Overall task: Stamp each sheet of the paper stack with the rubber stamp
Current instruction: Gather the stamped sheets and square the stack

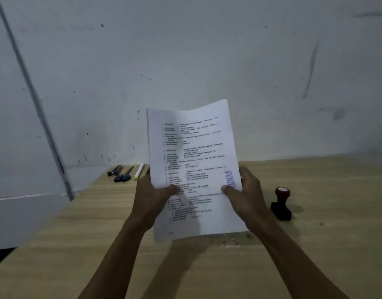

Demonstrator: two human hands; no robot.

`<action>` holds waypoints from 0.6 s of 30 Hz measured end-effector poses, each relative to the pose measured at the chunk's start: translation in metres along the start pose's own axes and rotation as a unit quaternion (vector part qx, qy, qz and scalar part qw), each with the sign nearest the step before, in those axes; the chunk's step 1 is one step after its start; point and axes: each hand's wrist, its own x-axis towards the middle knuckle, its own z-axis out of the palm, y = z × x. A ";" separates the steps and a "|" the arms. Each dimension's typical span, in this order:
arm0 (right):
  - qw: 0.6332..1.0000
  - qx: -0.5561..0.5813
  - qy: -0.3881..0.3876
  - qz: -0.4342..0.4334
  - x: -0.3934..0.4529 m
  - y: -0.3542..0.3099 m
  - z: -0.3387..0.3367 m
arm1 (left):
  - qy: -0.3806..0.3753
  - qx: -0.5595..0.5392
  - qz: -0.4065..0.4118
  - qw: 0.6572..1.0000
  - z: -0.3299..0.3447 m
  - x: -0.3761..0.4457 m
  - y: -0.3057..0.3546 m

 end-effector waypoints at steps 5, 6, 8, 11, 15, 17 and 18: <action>0.993 -0.103 0.055 0.000 0.023 -0.023 -0.035 | 0.000 0.063 -0.006 0.998 0.035 0.017 0.020; 0.990 -0.126 0.057 0.004 0.028 -0.026 -0.044 | 0.007 0.073 -0.018 0.997 0.045 0.020 0.024; 0.984 -0.164 0.062 0.013 0.037 -0.032 -0.063 | 0.008 0.080 -0.028 0.996 0.066 0.026 0.031; 0.975 -0.205 0.081 0.036 0.052 -0.038 -0.092 | -0.015 0.076 -0.048 0.996 0.101 0.037 0.040; 0.961 -0.243 0.114 0.063 0.074 -0.037 -0.142 | -0.061 0.098 -0.027 0.993 0.164 0.053 0.052; 0.955 -0.257 0.128 0.075 0.083 -0.033 -0.164 | -0.073 0.104 -0.028 0.992 0.192 0.057 0.056; 0.951 -0.266 0.138 0.082 0.088 -0.029 -0.178 | -0.080 0.105 -0.035 0.991 0.211 0.061 0.057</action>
